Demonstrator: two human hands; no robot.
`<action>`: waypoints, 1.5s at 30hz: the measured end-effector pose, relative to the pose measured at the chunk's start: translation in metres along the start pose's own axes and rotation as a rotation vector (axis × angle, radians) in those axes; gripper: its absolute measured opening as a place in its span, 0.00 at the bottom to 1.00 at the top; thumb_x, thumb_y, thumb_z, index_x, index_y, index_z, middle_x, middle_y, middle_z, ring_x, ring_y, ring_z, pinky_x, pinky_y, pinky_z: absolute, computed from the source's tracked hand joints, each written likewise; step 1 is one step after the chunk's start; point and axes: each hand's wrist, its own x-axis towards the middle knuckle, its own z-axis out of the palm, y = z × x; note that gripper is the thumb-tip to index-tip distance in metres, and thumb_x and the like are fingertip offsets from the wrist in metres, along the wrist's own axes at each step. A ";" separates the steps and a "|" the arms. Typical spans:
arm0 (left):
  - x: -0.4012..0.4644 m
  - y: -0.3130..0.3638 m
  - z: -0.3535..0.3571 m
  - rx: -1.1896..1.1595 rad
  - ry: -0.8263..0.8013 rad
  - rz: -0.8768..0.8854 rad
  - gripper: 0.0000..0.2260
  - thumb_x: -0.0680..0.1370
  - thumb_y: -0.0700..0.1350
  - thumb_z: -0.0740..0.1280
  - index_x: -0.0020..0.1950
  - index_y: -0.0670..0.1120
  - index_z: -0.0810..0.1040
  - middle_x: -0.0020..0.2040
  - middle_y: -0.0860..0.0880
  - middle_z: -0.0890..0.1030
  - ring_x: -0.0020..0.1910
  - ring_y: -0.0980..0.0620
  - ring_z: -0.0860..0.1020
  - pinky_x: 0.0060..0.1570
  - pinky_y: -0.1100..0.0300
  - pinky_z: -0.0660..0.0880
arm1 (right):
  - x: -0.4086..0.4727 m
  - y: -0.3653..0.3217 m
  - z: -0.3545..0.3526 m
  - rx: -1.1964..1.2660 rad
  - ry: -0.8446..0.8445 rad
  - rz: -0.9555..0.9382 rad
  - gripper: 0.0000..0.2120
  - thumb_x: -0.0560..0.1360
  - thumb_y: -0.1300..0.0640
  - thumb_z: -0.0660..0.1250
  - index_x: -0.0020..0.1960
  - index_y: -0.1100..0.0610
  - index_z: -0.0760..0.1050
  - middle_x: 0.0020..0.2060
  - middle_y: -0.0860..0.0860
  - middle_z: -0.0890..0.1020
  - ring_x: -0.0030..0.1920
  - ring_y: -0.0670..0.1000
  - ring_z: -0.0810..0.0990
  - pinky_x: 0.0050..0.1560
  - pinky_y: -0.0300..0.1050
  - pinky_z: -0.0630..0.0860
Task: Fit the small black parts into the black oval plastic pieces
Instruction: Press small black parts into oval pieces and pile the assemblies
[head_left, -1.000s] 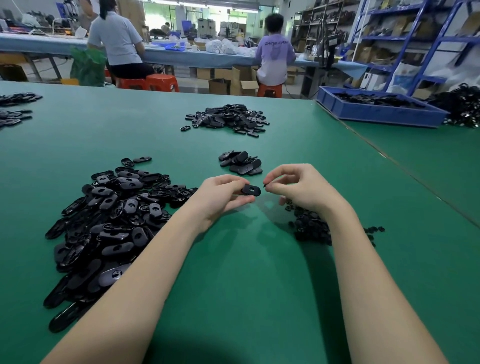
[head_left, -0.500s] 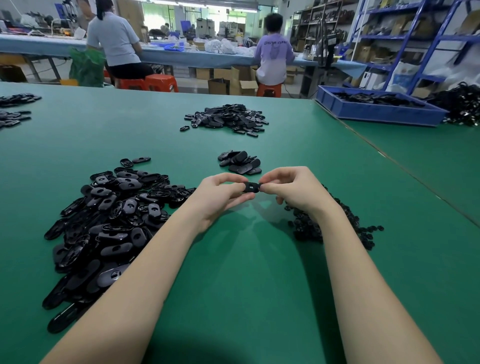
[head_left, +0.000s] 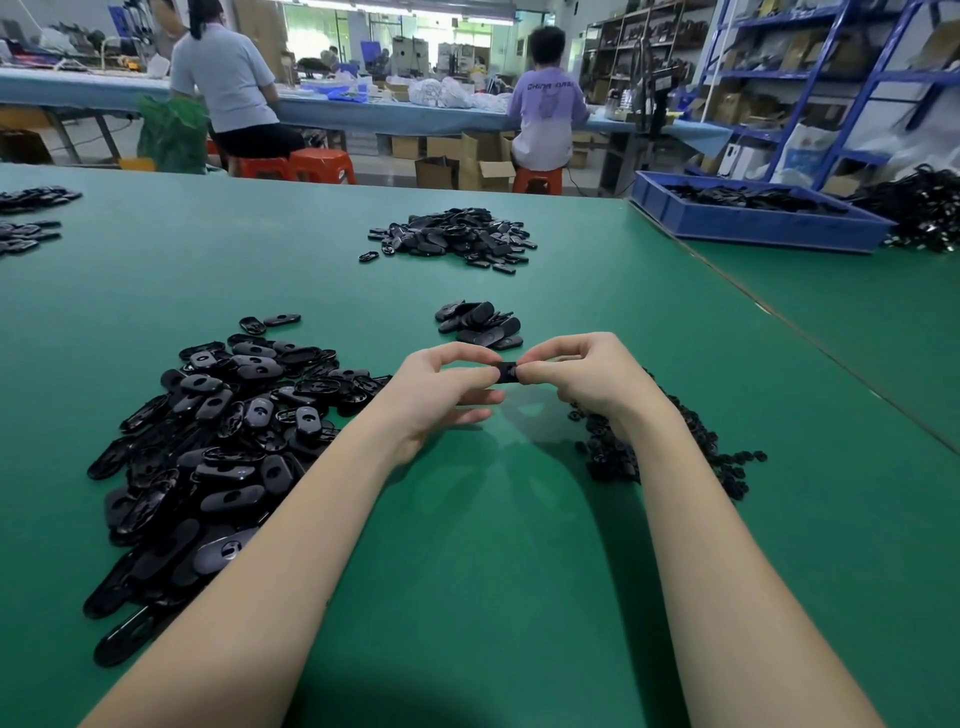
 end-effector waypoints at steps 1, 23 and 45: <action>0.000 0.000 0.000 0.008 0.000 0.001 0.05 0.78 0.39 0.71 0.52 0.47 0.82 0.46 0.45 0.86 0.46 0.49 0.86 0.40 0.61 0.80 | 0.000 0.000 0.000 0.004 -0.006 -0.001 0.02 0.71 0.53 0.78 0.41 0.49 0.86 0.34 0.49 0.74 0.28 0.45 0.66 0.27 0.34 0.65; -0.004 0.003 0.003 0.016 -0.013 -0.022 0.06 0.78 0.35 0.68 0.54 0.42 0.81 0.43 0.41 0.86 0.39 0.54 0.84 0.36 0.68 0.77 | -0.001 -0.001 0.002 0.104 -0.088 0.163 0.10 0.70 0.51 0.80 0.48 0.53 0.84 0.34 0.44 0.84 0.28 0.45 0.69 0.22 0.33 0.59; -0.003 0.001 0.003 -0.015 0.069 0.031 0.06 0.76 0.31 0.71 0.47 0.40 0.78 0.43 0.39 0.83 0.36 0.52 0.83 0.40 0.67 0.80 | 0.011 0.004 0.016 -0.048 -0.033 -0.018 0.07 0.69 0.52 0.78 0.39 0.51 0.81 0.23 0.39 0.73 0.25 0.39 0.69 0.27 0.33 0.63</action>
